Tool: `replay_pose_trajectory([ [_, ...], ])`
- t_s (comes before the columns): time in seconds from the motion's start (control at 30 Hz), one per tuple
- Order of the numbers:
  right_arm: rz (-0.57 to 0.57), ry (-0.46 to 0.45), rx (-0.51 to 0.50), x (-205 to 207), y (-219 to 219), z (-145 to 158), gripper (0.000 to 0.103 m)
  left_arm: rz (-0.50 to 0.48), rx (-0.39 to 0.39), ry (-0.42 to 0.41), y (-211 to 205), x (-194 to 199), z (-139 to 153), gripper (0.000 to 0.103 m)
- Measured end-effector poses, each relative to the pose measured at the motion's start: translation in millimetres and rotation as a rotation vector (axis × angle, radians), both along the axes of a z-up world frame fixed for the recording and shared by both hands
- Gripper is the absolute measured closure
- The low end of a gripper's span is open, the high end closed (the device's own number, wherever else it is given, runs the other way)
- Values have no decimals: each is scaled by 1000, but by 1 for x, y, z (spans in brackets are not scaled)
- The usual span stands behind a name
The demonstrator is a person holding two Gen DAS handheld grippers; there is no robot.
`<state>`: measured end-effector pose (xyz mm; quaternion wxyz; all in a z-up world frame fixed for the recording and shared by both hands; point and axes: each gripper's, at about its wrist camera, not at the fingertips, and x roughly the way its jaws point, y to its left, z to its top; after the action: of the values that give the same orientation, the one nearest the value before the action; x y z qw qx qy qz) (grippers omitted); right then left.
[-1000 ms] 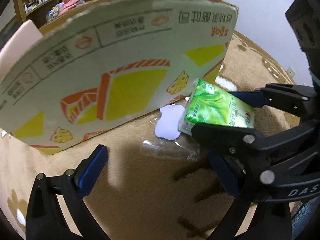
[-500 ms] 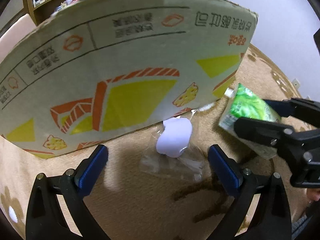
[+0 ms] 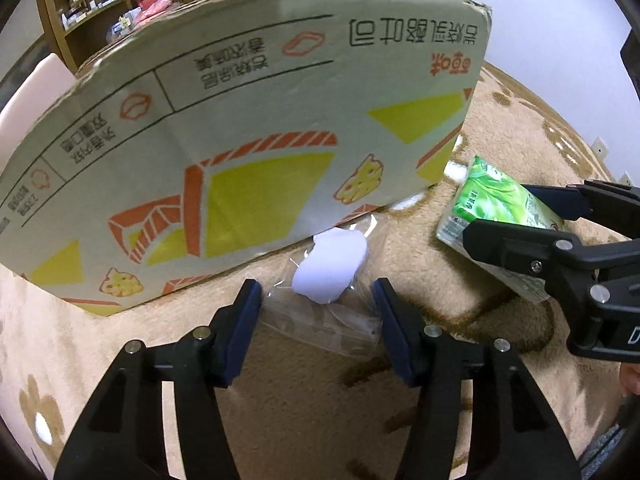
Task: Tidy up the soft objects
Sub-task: 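Grasp the clear plastic bag with the left tool while the right tool grasps the green tissue pack, then carry the plastic bag over the box with the left tool and release it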
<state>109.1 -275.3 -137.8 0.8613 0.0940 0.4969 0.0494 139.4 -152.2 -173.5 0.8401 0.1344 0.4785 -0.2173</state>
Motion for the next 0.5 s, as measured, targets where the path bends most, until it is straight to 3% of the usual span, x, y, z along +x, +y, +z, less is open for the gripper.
replay_pose_trajectory([
  [0.5,-21,-107,29,-5,-5,31,37,28,-9,6,14,-20,16,47],
])
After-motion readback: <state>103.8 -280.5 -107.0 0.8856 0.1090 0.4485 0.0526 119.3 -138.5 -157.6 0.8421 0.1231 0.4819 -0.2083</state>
